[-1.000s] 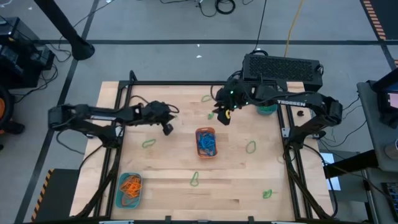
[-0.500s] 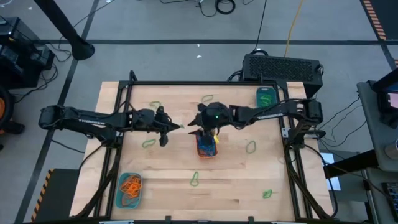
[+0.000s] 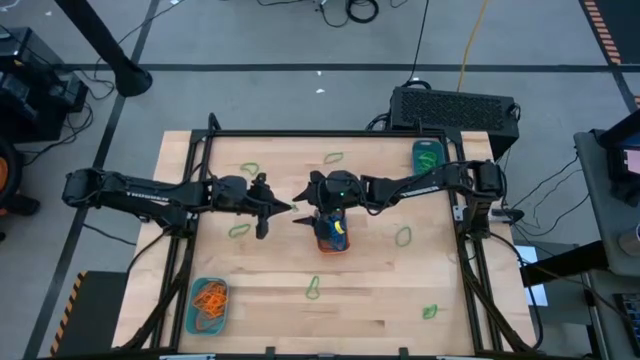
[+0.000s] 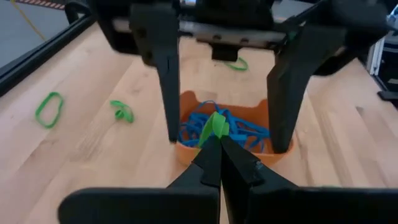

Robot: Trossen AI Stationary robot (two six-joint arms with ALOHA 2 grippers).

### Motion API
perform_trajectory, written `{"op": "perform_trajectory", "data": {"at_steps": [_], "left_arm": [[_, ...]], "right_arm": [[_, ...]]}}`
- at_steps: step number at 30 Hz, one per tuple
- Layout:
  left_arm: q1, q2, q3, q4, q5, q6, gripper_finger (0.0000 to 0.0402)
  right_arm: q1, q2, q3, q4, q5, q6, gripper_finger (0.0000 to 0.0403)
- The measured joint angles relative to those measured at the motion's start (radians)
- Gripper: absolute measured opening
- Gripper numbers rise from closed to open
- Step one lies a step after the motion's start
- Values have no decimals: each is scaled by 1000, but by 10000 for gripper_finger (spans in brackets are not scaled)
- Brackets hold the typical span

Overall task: Sort rubber bands into baskets
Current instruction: Put the green rubber band into the blue bin

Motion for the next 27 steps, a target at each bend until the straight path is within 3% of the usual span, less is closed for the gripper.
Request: {"op": "perform_trajectory", "data": {"at_steps": [4,8,15,18,27], "left_arm": [[1,0,0,5,0,2,2],[1,0,0,6,0,2,2],[1,0,0,10,-1,2,2],[0,0,0,11,-49,2,8],[1,0,-20,-40,-74,9,100]], "right_arm": [[0,1,0,-1,18,2,291],[0,1,0,-2,76,2,248],[-1,1,0,-1,76,2,96],[-1,1,0,-3,70,-5,24],[-4,-14,0,-77,72,-26,3]]}}
